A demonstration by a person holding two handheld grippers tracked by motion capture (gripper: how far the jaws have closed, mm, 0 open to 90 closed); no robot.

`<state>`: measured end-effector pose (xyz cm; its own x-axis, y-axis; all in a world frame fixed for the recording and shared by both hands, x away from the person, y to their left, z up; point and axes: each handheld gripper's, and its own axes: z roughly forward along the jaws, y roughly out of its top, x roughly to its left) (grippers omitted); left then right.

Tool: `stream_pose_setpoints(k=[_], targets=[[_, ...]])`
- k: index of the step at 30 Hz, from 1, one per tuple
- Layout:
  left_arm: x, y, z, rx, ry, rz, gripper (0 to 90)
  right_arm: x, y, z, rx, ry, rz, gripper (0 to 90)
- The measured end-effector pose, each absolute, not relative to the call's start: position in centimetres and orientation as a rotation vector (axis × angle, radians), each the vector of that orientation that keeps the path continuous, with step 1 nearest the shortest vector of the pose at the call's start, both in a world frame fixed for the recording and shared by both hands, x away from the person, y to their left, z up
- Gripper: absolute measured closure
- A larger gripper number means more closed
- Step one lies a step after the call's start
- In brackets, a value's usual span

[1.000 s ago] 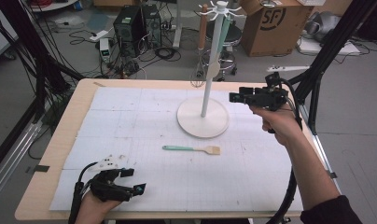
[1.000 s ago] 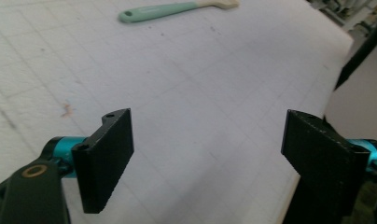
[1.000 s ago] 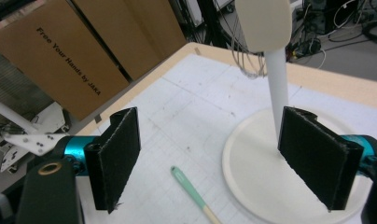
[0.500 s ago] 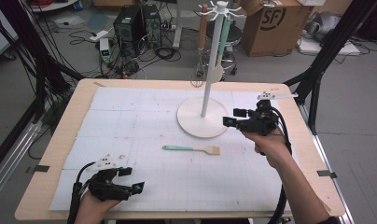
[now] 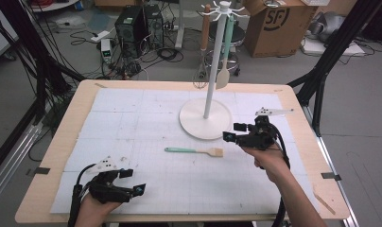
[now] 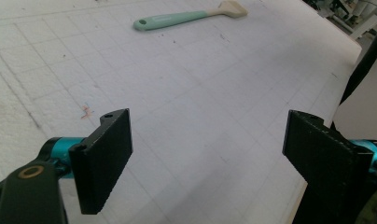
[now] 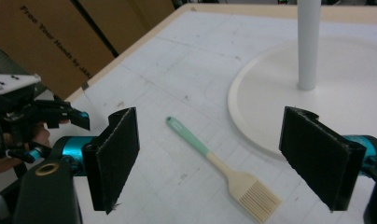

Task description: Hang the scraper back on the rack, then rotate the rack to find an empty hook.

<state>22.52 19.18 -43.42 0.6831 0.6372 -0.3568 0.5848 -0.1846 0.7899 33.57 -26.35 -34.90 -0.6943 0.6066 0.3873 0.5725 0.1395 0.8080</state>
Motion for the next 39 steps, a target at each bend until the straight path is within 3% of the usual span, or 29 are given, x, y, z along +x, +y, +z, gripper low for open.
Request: stream_pose_setpoints(k=[12, 17, 21, 30, 39], targets=[[22.5, 19.0, -43.3, 1.864, 0.961, 0.062, 16.5, 33.2, -26.0, -35.3, 1.202, 2.356, 1.646, 19.3], [22.6, 18.9, -43.3, 1.864, 0.959, 0.065, 16.5, 33.8, -26.1, -32.5, 1.209, 2.279, 1.713, 20.0], [22.6, 18.9, -43.4, 1.869, 0.951, 0.062, 16.4, 35.0, -26.2, -28.9, 1.229, 2.236, 1.766, 40.6], [22.6, 19.1, -43.5, 1.864, 0.957, 0.052, 16.5, 37.5, -26.6, -22.1, 1.212, 2.218, 1.801, 64.0], [22.6, 19.2, -43.7, 1.862, 0.962, 0.038, 16.5, 39.0, -27.4, -19.1, 1.201, 2.178, 1.805, 83.5]])
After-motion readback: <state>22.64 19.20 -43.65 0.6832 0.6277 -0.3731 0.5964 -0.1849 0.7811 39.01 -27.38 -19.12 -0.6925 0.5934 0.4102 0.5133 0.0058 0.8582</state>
